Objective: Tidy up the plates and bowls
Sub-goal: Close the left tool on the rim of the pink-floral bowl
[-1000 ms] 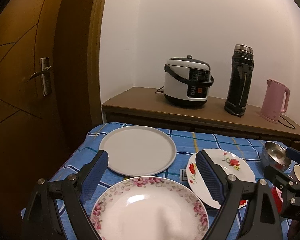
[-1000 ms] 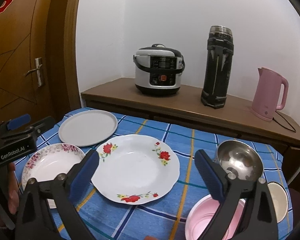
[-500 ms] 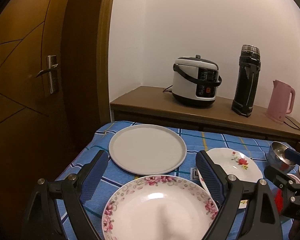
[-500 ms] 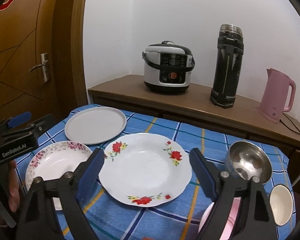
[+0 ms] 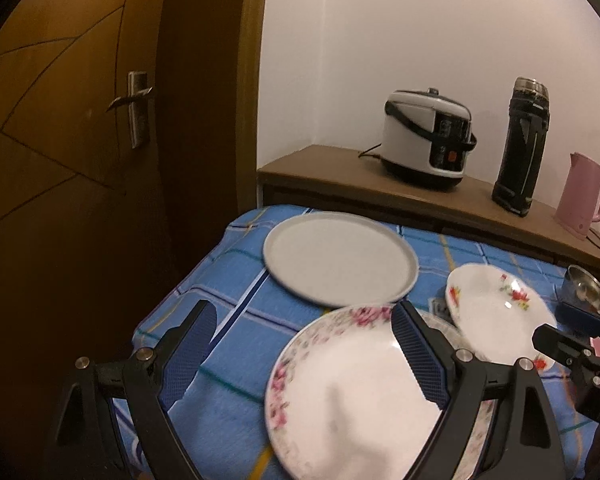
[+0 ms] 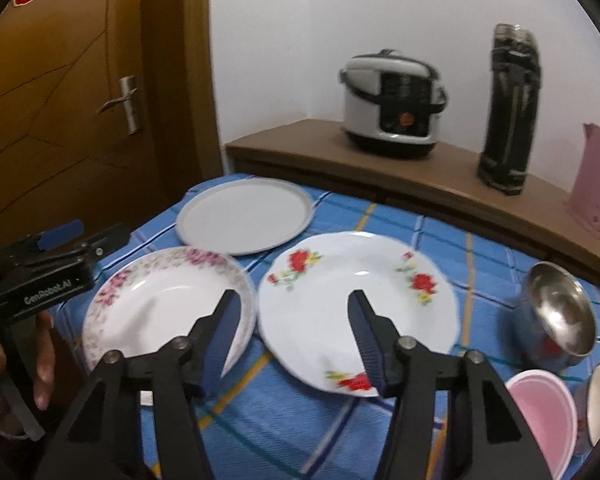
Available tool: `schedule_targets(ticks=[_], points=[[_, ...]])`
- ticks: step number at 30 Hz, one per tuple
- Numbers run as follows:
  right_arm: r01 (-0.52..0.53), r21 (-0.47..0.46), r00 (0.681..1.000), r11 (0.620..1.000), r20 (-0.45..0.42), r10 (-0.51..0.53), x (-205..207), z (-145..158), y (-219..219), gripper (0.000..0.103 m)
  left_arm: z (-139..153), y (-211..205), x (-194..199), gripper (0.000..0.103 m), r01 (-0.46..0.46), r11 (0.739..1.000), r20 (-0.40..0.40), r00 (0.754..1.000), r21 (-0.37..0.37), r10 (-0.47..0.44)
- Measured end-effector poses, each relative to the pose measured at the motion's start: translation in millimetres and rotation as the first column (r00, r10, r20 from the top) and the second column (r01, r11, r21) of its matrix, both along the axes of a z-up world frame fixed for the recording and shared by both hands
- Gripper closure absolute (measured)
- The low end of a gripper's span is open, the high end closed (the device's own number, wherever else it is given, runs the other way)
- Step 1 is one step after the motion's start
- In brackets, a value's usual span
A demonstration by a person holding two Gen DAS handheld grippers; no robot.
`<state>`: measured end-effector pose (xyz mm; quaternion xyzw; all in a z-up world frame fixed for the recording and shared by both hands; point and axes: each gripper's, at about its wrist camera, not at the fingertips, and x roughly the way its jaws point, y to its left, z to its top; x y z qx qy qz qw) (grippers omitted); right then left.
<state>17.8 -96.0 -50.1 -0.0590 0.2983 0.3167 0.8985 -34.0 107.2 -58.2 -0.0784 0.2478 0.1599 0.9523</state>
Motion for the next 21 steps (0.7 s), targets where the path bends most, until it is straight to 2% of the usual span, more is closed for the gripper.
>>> schedule_targets(ticks=[8, 21], points=[[-0.078, -0.053, 0.994, 0.996, -0.077, 0.074, -6, -21, 22, 0.062, -20, 14, -2, 0.012, -0.016, 1.0, -0.048, 0.999, -0.024, 0.015], [-0.133, -0.119, 0.98, 0.984, -0.167, 0.112, -7, -42, 40, 0.069, -39, 24, -1, 0.012, -0.003, 0.999, -0.079, 0.997, -0.047, -0.001]])
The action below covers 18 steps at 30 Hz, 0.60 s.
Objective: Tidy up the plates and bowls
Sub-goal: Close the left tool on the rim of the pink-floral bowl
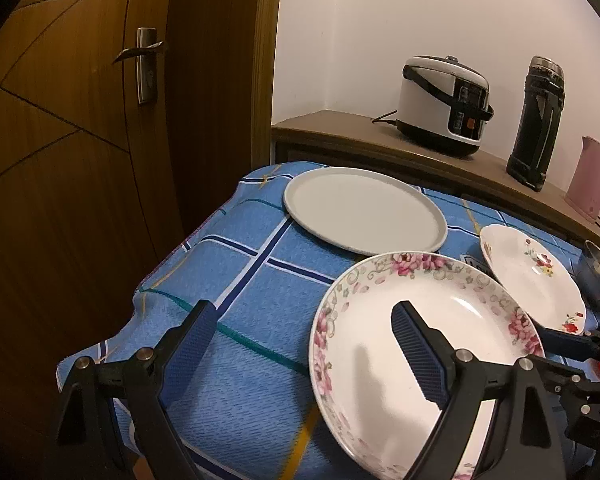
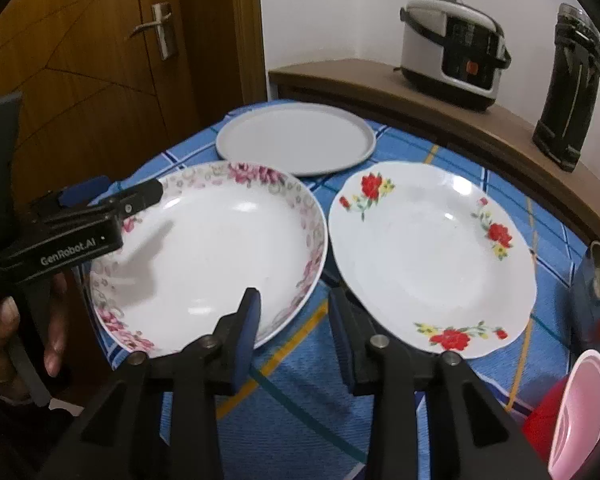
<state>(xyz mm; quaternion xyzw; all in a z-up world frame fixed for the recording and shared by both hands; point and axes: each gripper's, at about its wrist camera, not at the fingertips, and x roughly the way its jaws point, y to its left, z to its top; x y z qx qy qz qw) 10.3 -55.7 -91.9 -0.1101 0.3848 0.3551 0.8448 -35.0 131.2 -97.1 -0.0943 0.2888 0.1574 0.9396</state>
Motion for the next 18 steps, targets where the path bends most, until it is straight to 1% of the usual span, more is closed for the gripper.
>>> schedule_targets(ticks=[2, 5, 7, 9, 10, 13, 15, 18], points=[[-0.005, -0.003, 1.0, 1.0, -0.001, 0.005, 0, -2, 2, 0.071, -1, 0, 0, 0.014, 0.003, 1.0, -0.001, 1.0, 0.0, -0.003], [-0.012, 0.001, 1.0, 1.0, -0.011, 0.012, 1, -4, 4, 0.074, -5, 1, 1, 0.023, 0.015, 1.0, -0.009, 1.0, -0.01, -0.015], [-0.014, 0.008, 1.0, 1.0, -0.015, 0.014, 2, -5, 4, 0.074, -7, 2, 3, 0.026, 0.022, 1.0, -0.016, 1.0, -0.012, -0.022], [-0.013, 0.014, 1.0, 1.0, -0.02, 0.013, 3, -5, 4, 0.075, -9, 2, 3, 0.032, 0.026, 1.0, -0.021, 0.999, -0.014, -0.026], [-0.013, 0.013, 1.0, 1.0, -0.018, 0.014, 3, -5, 4, 0.075, -10, 2, 4, 0.034, 0.029, 0.999, -0.024, 0.999, -0.016, -0.029], [-0.013, 0.01, 1.0, 1.0, -0.018, 0.013, 4, -6, 6, 0.075, -14, 2, 5, 0.046, 0.035, 0.999, -0.034, 0.999, -0.027, -0.036], [-0.016, 0.01, 1.0, 1.0, -0.013, 0.016, 4, -6, 7, 0.075, -17, 3, 7, 0.057, 0.041, 0.998, -0.044, 0.998, -0.04, -0.042], [-0.022, 0.008, 1.0, 1.0, -0.004, 0.022, 4, -8, 8, 0.076, -19, 1, 8, 0.066, 0.058, 0.997, -0.042, 0.997, -0.053, -0.06]])
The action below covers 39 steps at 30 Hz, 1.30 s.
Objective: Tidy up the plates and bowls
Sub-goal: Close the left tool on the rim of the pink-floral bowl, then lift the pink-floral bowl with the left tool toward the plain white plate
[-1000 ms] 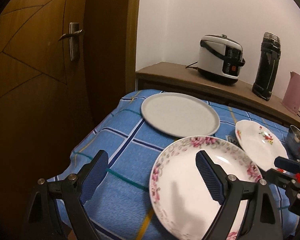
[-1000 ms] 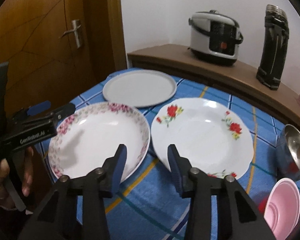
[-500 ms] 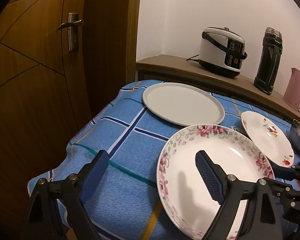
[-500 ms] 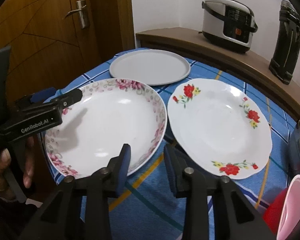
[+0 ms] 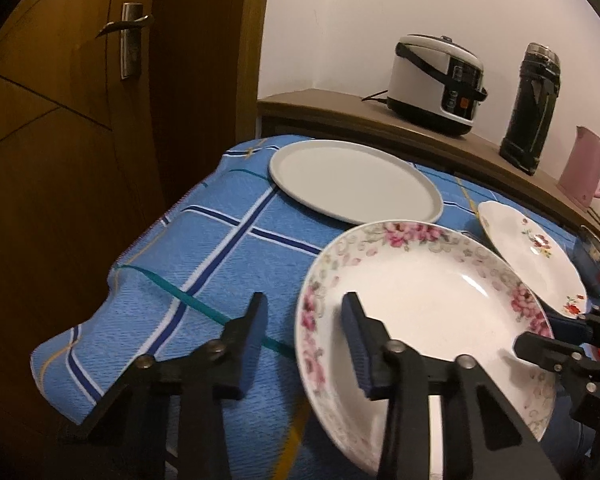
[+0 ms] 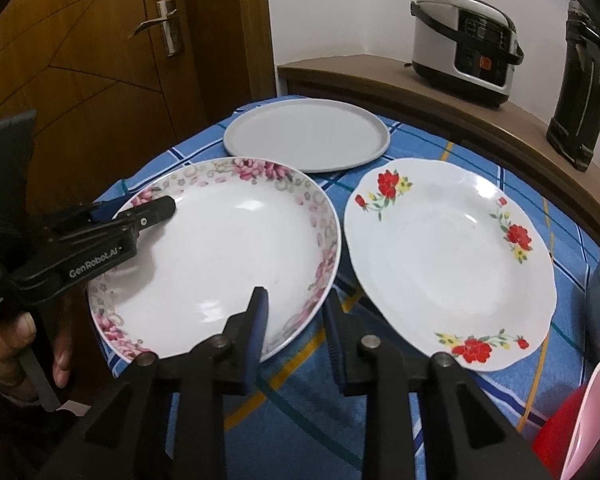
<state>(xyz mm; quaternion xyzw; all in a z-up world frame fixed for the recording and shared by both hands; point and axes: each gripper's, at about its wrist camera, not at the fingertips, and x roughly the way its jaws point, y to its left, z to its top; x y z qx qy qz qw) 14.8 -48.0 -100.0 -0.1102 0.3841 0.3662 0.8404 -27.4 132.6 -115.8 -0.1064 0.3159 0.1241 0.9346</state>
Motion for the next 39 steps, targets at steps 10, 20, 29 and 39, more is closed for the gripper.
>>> schedule_targets(ticks=[10, 20, 29, 39], points=[[-0.027, -0.003, 0.999, 1.0, 0.032, 0.027, 1, 0, 11, 0.078, 0, -3, 1, 0.072, -0.017, 1.0, 0.007, 1.0, 0.015, 0.017], [-0.046, 0.03, 0.998, 0.998, 0.042, 0.045, 2, 9, 18, 0.081, 12, 10, 1, 0.072, -0.061, 0.998, 0.043, 0.997, 0.01, 0.06], [-0.016, 0.066, 0.999, 0.998, 0.053, 0.013, 10, 19, 17, 0.081, 21, 12, 10, 0.072, -0.059, 0.998, 0.059, 0.997, 0.009, 0.058], [0.009, 0.102, 0.994, 0.995, 0.11, -0.021, 26, 44, 16, 0.082, 48, 14, 25, 0.072, -0.056, 0.998, 0.116, 0.992, 0.042, 0.051]])
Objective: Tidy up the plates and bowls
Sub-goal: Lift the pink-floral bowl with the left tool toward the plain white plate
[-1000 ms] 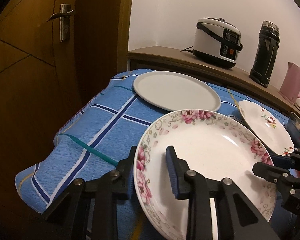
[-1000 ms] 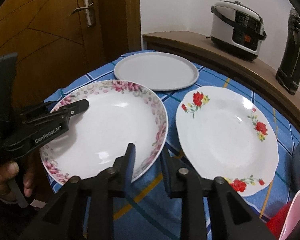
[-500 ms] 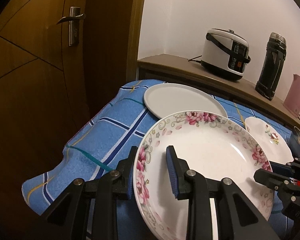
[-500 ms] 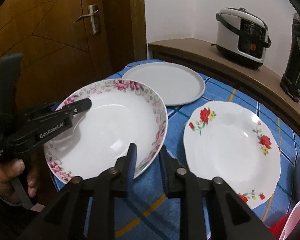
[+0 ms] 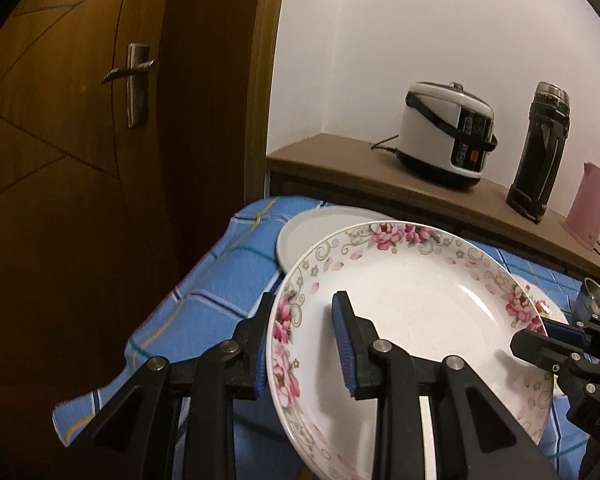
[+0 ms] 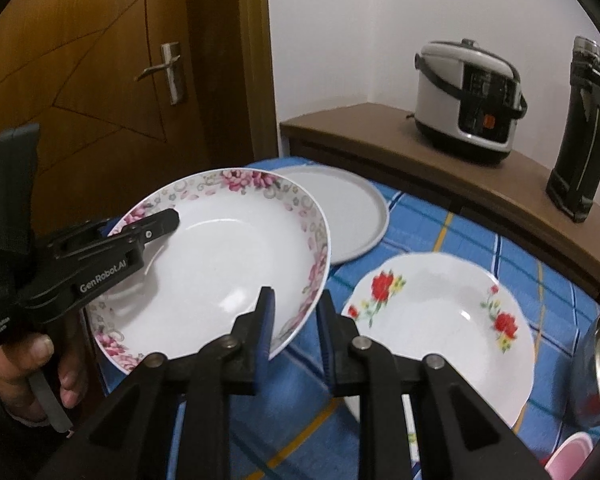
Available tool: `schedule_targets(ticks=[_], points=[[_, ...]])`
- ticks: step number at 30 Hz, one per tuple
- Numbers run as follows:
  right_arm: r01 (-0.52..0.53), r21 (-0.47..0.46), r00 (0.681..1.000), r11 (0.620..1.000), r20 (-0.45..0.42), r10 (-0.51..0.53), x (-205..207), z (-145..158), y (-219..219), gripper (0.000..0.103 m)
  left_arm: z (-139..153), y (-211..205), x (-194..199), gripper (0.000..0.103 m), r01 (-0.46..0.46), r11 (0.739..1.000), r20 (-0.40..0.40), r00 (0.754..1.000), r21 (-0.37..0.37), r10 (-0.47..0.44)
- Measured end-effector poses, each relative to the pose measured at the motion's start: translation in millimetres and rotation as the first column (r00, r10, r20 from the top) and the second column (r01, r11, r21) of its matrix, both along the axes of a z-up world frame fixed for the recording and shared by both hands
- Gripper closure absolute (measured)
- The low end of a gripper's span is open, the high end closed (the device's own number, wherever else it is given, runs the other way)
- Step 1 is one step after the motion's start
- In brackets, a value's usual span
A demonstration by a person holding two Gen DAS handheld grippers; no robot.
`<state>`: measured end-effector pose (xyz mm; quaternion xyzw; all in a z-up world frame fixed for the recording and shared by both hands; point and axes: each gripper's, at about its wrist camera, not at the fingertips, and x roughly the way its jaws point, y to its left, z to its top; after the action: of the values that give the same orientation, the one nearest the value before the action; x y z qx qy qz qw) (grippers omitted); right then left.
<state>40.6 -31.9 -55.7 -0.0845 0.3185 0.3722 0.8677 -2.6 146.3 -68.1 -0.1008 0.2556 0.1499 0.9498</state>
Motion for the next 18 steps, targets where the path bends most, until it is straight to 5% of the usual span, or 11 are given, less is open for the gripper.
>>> schedule_targets(ticks=[18], points=[[0.062, 0.099, 0.993, 0.993, 0.097, -0.072, 32, 52, 0, 0.082, 54, 1, 35, 0.072, -0.021, 0.995, 0.119, 0.993, 0.093, 0.01]])
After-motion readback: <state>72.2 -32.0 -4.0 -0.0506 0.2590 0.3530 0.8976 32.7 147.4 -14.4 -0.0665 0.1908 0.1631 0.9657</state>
